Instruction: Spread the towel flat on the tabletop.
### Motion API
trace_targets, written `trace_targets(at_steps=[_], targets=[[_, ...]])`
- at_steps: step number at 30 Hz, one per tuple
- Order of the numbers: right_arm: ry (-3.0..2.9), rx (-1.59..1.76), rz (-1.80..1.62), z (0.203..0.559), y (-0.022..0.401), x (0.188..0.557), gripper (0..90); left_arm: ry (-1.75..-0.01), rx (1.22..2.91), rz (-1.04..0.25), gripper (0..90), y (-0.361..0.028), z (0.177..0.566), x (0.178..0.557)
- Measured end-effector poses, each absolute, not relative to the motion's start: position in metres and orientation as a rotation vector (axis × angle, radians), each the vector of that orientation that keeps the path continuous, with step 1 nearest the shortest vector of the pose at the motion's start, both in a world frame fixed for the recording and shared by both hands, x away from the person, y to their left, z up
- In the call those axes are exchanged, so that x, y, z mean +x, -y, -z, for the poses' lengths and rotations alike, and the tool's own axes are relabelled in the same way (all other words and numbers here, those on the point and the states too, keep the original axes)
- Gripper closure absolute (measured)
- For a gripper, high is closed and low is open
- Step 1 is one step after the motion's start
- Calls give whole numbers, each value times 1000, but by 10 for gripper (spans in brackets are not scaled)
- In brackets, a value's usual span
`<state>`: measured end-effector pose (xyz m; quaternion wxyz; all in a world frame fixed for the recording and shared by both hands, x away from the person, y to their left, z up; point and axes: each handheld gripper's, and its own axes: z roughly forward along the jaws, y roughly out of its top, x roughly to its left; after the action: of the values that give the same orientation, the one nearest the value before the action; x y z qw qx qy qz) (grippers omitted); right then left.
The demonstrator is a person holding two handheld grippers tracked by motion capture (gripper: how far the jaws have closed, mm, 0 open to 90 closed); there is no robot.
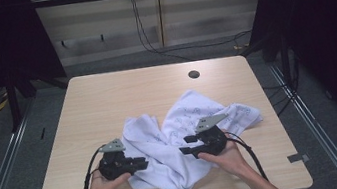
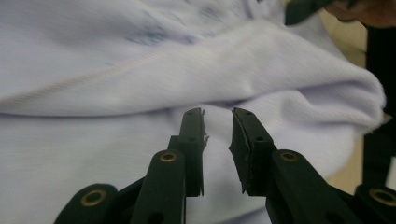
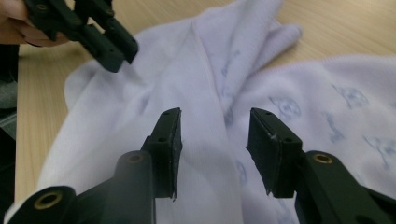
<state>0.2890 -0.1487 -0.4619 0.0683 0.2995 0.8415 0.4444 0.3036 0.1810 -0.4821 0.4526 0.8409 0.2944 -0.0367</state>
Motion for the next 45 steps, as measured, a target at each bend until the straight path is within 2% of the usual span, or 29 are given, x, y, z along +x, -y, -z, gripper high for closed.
trace_targets(at_steps=[3, 7, 15, 23, 24, 28, 29, 30, 31, 33, 36, 38, 39, 44, 45], targets=[[-2535, 892, -1359, 462, 137, 295, 563, -785, 2050, 53, 765, -190, 484, 313], [-2608, 838, -1291, 470, 99, 316, 615, -878, 2088, -9, 768, -205, 498, 330], [-2712, 837, -1197, 489, 64, 343, 557, -885, 2123, -20, 758, -204, 503, 330], [-2683, 768, -1339, 468, 64, 328, 546, -888, 2116, -15, 763, -204, 503, 330], [-2755, 728, -1323, 466, 52, 327, 520, -886, 2121, -16, 767, -204, 503, 330], [-2797, 720, -1166, 481, 35, 328, 521, -874, 2133, -13, 771, -202, 502, 329], [-2814, 745, -1163, 489, 33, 330, 562, -872, 2136, -15, 771, -203, 502, 328], [-2786, 758, -1181, 494, 35, 328, 807, -869, 2139, -11, 770, -204, 502, 327], [-2786, 758, -1181, 494, 35, 328, 807, -869, 2139, -11, 768, -204, 502, 327], [-2693, 795, -1298, 479, 60, 321, 850, -863, 2143, -17, 769, -207, 502, 324], [-2653, 824, -1293, 470, 82, 314, 852, -859, 2134, 5, 769, -209, 502, 321], [-2609, 877, -1257, 464, 114, 304, 853, -857, 2148, 7, 769, -208, 501, 317], [-2555, 943, -1226, 464, 148, 293, 853, -835, 2171, 12, 769, -204, 499, 312], [-2436, 1142, -1183, 473, 227, 263, 848, -759, 2230, 36, 769, -193, 496, 293], [-2425, 1178, -1176, 476, 240, 258, 845, -736, 2237, 93, 769, -189, 496, 285]])
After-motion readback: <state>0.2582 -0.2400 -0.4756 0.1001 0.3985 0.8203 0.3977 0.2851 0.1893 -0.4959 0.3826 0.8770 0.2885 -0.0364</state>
